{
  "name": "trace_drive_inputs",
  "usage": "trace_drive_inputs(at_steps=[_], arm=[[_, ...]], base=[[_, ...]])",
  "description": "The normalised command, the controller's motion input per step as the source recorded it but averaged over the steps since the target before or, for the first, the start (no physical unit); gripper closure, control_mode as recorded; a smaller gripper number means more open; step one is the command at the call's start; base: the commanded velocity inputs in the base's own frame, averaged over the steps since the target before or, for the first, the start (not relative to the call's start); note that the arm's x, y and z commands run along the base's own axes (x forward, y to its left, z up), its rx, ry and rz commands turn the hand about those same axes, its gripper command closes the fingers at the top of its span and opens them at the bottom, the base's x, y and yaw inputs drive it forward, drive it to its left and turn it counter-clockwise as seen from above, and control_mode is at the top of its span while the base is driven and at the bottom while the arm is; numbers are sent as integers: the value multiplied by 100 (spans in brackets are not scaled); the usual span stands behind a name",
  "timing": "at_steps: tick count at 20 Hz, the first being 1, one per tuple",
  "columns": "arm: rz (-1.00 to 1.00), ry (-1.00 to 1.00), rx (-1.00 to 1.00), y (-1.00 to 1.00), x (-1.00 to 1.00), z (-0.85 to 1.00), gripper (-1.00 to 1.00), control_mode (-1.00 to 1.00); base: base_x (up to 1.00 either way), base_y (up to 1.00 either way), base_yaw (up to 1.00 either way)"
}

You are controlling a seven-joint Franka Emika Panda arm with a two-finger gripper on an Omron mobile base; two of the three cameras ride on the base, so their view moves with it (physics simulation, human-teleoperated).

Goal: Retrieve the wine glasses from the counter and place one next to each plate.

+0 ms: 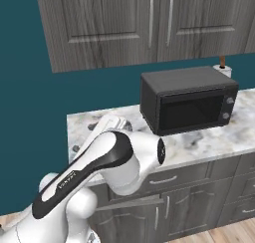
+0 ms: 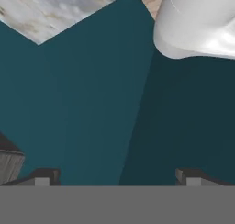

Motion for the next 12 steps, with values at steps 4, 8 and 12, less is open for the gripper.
trace_drive_inputs(at_steps=[4,8,12], arm=[[0,14,0,-40,13,-24,-100,-100],[0,15,0,-21,41,-41,-100,-100],[-3,15,0,-26,45,-43,-100,-100]], base=[[0,0,0],[0,0,0],[0,0,0]])
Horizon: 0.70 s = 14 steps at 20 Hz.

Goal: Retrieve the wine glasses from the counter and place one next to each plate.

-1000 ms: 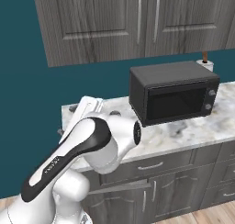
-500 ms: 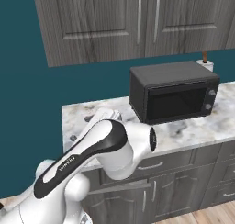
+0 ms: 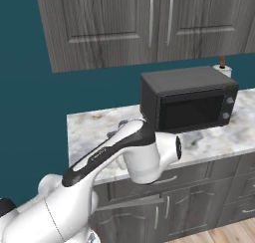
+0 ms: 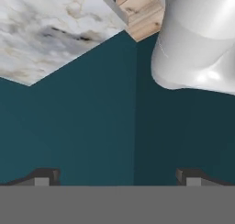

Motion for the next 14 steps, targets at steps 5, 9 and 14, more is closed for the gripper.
trace_drive_inputs(at_steps=[5,9,14], arm=[[-4,5,0,-41,35,-27,-100,-100],[-4,0,0,-22,23,-22,-100,-100],[-7,0,0,1,23,-29,-100,-100]], base=[[0,0,0],[0,0,0],[0,0,0]])
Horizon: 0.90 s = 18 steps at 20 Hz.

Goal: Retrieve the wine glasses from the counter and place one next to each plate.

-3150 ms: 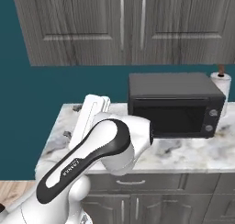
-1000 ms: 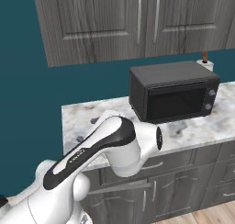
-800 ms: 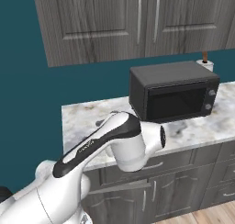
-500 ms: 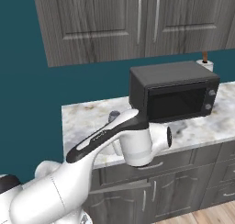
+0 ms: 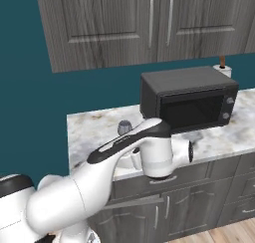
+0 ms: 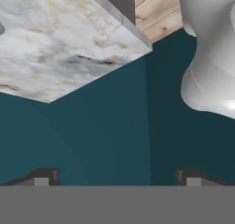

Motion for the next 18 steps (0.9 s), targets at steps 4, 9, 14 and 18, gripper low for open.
trace_drive_inputs(at_steps=[4,9,14,18], arm=[[-8,0,0,1,21,-21,-100,-100],[-10,8,0,6,40,-14,-100,-100],[-1,3,0,3,28,-19,-100,-100],[0,0,0,10,30,-27,-100,-100]], base=[[0,0,0],[0,0,0],[0,0,0],[0,0,0]])
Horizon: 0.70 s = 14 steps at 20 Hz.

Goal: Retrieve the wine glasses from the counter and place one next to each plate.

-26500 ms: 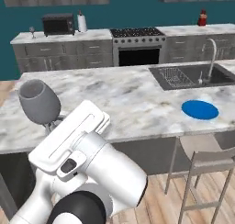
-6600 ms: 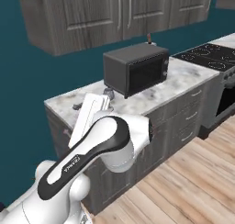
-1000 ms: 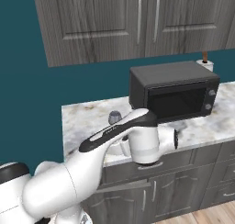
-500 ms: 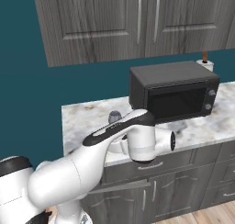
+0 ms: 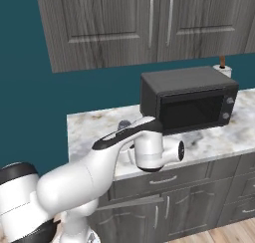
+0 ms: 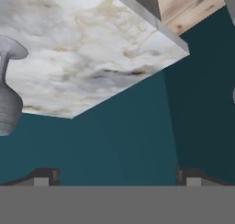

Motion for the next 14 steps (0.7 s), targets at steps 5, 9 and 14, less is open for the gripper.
trace_drive_inputs(at_steps=[5,9,14], arm=[[0,-8,0,7,26,-28,-100,-100],[0,-4,0,2,22,-26,-100,-100],[0,0,0,1,19,-17,-100,-100]], base=[[0,0,0],[0,0,0],[0,0,0]])
